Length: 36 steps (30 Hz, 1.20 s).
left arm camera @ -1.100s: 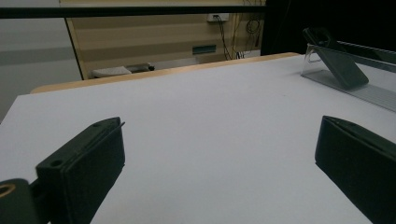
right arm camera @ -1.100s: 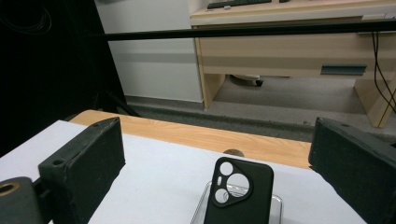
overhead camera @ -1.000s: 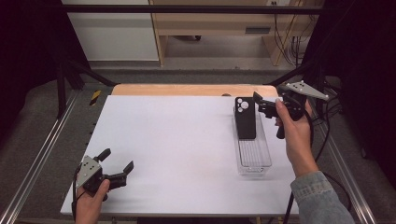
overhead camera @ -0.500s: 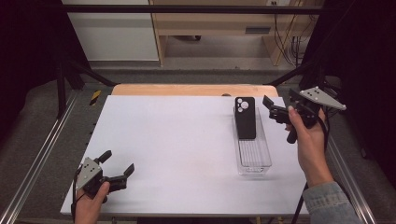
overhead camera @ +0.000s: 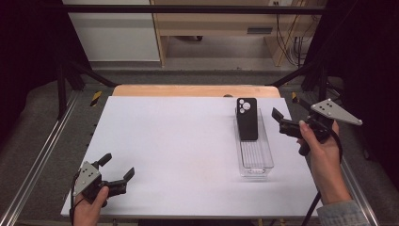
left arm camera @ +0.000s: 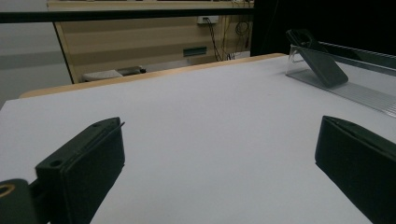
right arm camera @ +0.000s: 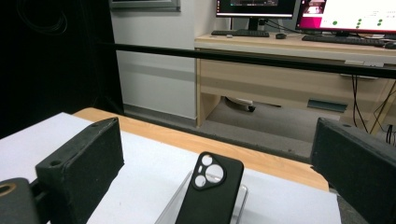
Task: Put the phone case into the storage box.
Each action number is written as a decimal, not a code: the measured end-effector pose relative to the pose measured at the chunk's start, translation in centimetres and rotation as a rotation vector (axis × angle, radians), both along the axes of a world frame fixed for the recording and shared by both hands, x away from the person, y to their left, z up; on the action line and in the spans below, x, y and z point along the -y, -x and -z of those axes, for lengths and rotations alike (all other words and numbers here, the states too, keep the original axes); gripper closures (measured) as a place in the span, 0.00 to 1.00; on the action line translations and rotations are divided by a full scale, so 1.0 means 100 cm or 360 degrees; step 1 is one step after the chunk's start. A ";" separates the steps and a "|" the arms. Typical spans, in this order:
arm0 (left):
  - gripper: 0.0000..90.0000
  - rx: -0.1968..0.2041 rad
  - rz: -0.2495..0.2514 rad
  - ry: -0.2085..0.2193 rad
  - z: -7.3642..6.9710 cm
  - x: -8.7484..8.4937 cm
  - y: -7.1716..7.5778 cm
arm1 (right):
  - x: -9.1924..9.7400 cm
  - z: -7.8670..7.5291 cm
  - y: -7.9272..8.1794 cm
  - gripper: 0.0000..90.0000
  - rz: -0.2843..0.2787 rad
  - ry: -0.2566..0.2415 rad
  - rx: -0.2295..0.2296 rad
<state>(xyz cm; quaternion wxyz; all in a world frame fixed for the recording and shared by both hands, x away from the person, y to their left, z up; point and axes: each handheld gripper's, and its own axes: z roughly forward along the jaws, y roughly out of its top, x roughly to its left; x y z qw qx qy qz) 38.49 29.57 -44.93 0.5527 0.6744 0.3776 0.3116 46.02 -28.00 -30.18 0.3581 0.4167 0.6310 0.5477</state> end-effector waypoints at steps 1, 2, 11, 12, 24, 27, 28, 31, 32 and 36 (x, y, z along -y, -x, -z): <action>0.02 -0.0001 0.0000 0.0000 0.000 0.000 0.001 | 0.001 0.001 0.002 0.03 -0.0001 0.0000 -0.0003; 0.02 -0.0002 0.0002 -0.0002 0.000 0.000 0.001 | 0.002 0.003 0.004 0.03 0.0001 -0.0002 -0.0008; 0.02 -0.0005 0.0017 -0.0005 0.000 0.000 0.005 | 0.013 0.022 0.026 0.03 0.0032 0.0003 -0.0020; 0.02 -0.0005 0.0017 -0.0008 0.000 0.000 0.005 | 0.015 0.024 0.028 0.03 0.0034 0.0001 -0.0022; 0.02 -0.0010 0.0024 -0.0009 -0.001 -0.002 0.011 | 0.024 0.044 0.043 0.03 0.0048 -0.0036 -0.0028; 0.02 -0.0013 0.0026 -0.0011 0.000 -0.002 0.011 | 0.025 0.047 0.046 0.03 0.0043 -0.0041 -0.0025; 0.02 -0.0014 0.0026 -0.0011 0.000 -0.002 0.011 | 0.026 0.048 0.048 0.03 0.0035 -0.0047 -0.0019; 0.02 -0.0017 0.0025 -0.0009 0.000 -0.002 0.011 | 0.026 0.051 0.051 0.03 0.0021 -0.0051 -0.0008; 0.02 -0.0017 0.0023 -0.0009 0.000 -0.002 0.011 | 0.026 0.053 0.052 0.03 0.0019 -0.0051 -0.0011; 0.02 -0.0017 0.0023 -0.0011 0.000 -0.003 0.011 | 0.026 0.057 0.056 0.03 0.0022 -0.0052 -0.0014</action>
